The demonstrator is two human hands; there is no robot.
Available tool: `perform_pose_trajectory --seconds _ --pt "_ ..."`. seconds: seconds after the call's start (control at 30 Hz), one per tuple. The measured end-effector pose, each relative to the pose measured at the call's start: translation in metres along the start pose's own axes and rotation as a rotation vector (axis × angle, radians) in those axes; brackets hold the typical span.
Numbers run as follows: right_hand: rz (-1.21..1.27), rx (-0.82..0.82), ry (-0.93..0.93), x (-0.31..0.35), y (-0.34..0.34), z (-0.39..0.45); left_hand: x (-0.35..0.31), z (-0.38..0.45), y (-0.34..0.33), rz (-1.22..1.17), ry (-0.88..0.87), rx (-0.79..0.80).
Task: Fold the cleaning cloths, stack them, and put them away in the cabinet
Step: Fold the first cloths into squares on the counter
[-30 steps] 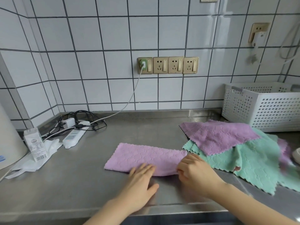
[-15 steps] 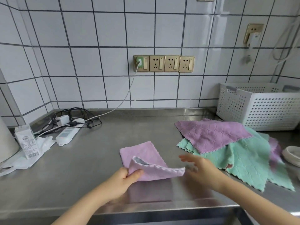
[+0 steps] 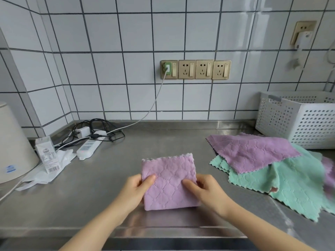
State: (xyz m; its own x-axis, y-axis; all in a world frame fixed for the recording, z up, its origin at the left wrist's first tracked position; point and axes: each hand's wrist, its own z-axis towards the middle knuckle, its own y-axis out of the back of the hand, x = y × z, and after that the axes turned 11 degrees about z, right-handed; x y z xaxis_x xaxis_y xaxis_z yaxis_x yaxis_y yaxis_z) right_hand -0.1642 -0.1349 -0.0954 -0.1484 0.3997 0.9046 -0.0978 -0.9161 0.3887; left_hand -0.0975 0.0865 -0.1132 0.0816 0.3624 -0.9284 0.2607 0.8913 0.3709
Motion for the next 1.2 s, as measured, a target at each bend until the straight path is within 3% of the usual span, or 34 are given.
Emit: perform_pose_trajectory --seconds 0.1,0.17,0.23,0.5,0.73,0.87,0.97,1.07,1.2 --pt "-0.181 -0.092 -0.238 -0.002 -0.001 0.030 -0.012 0.015 -0.011 -0.065 0.163 -0.020" --pt "-0.137 -0.094 -0.421 -0.008 -0.004 0.040 -0.011 0.022 -0.014 -0.040 0.244 -0.037" --pt "-0.110 -0.138 -0.483 -0.013 -0.007 0.045 -0.004 0.027 -0.014 0.013 0.254 -0.066" --pt "-0.369 -0.240 -0.361 -0.023 -0.020 0.044 -0.001 0.027 -0.020 0.249 0.154 -0.186" --pt "-0.380 -0.238 -0.341 -0.021 -0.020 0.041 -0.004 0.022 -0.023 0.355 0.080 -0.259" --pt "-0.424 -0.166 -0.351 -0.007 -0.012 0.033 0.000 0.011 -0.019 0.650 -0.159 -0.319" --pt "-0.700 -0.153 -0.229 0.008 -0.013 0.026 0.006 0.006 -0.015 0.833 -0.375 -0.202" --pt "-0.741 -0.017 -0.058 0.002 -0.026 0.022 0.008 0.004 -0.016 0.949 -0.319 -0.004" --pt "-0.808 0.106 -0.034 -0.019 -0.028 0.011 0.011 -0.001 -0.010 1.014 -0.210 0.058"
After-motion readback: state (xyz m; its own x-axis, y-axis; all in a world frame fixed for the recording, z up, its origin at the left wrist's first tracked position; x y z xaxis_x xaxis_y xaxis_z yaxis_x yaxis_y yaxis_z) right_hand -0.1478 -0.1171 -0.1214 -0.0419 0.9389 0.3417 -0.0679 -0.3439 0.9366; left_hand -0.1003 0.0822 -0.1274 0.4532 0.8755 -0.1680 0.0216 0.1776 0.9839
